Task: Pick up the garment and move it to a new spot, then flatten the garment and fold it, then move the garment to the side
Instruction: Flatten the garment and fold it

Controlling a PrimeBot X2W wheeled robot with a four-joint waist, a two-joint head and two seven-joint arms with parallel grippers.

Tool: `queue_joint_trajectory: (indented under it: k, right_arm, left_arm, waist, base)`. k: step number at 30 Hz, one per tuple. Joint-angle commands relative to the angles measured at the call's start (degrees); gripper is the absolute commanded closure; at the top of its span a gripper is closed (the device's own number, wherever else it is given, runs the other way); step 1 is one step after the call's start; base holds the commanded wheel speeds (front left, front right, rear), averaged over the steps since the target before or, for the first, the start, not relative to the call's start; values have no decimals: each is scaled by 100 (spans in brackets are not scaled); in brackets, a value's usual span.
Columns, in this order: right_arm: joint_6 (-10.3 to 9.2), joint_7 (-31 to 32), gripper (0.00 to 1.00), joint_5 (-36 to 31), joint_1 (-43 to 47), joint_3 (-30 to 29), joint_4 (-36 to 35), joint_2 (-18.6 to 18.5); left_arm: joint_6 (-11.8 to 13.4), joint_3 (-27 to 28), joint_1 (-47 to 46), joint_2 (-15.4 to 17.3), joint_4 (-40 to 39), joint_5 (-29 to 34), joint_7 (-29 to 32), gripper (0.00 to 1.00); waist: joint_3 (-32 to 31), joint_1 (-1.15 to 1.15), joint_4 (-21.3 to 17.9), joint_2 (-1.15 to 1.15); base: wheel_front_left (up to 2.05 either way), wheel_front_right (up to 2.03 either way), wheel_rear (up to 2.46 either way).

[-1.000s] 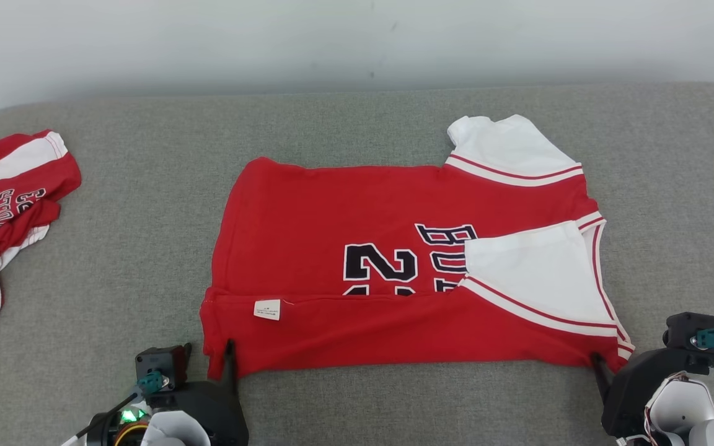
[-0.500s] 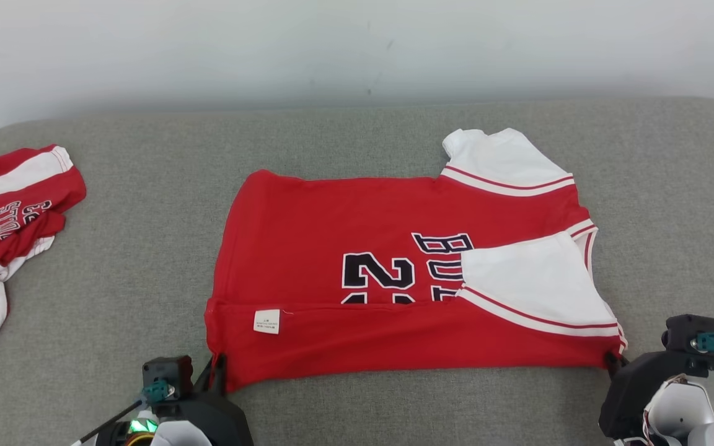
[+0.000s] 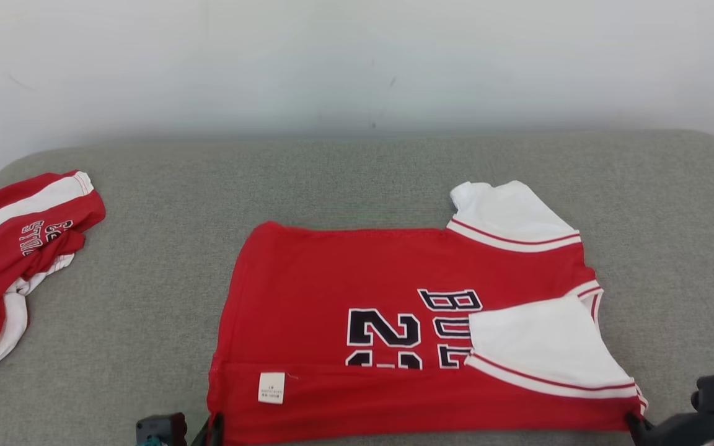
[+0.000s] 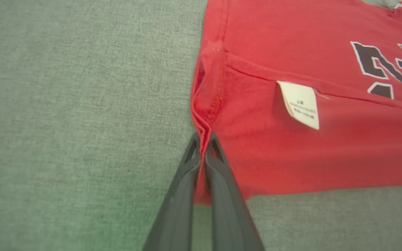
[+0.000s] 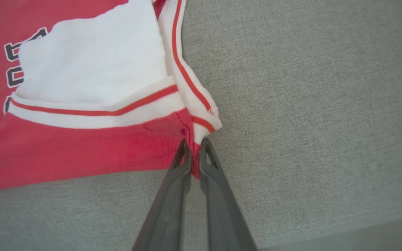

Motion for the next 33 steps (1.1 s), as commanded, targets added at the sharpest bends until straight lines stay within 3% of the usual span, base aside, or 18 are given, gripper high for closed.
queue_joint_trajectory:
  k: [1, 5, 6, 7, 8, 17, 22, 27, 33]
  right_arm:
    - [4, 52, 100, 59, 188, -85, -126, -18]
    - [3, 149, 100, 140, 448, -106, -280, -19]
    - [3, 130, 100, 133, 481, -100, -284, -19]
    - [0, 103, 66, 99, 507, -90, -271, -19]
    - [-3, 62, 0, 91, 510, -91, -245, -19]
    - [-2, -174, 0, -3, 141, -156, -168, -13]
    - [-2, -74, 0, -228, -318, -176, -408, -16]
    - [-2, 184, 0, -266, -1189, -14, -430, -167]
    - [-2, 336, 0, -136, -2510, 344, 248, -462]
  left_arm:
    - [86, 13, 193, 108, -112, -11, 40, 100]
    - [223, -3, 425, 221, -384, -24, 98, 99]
    - [265, -11, 466, 239, -428, -19, 109, 71]
    - [311, -5, 513, 253, -489, -28, 122, 20]
    - [366, 13, 558, 268, -535, -47, 140, 0]
    - [671, 91, 438, 476, -1049, 22, 239, 0]
    - [710, 185, 44, 634, -1218, 109, 334, 0]
    - [569, 232, -813, 739, -1221, 207, 623, 0]
    - [108, 140, -2032, 531, -703, 271, 1037, 0]
  waist:
    - [-31, 0, 2, 0]
    - [-44, 0, -25, 0]
    - [-42, 0, -35, 0]
    - [-40, 0, -45, 0]
    - [-40, 0, -55, 0]
    - [36, 0, -30, 0]
    - [147, 0, -26, 0]
    - [438, 0, -47, 0]
    - [932, 0, -93, 0]
  base:
    - [0, 0, 0]
    - [0, 0, 0]
    - [0, 0, 0]
    - [0, 0, 0]
    - [0, 0, 0]
    - [0, 0, 0]
    - [0, 0, 0]
    - [0, 0, 0]
    - [0, 0, 0]
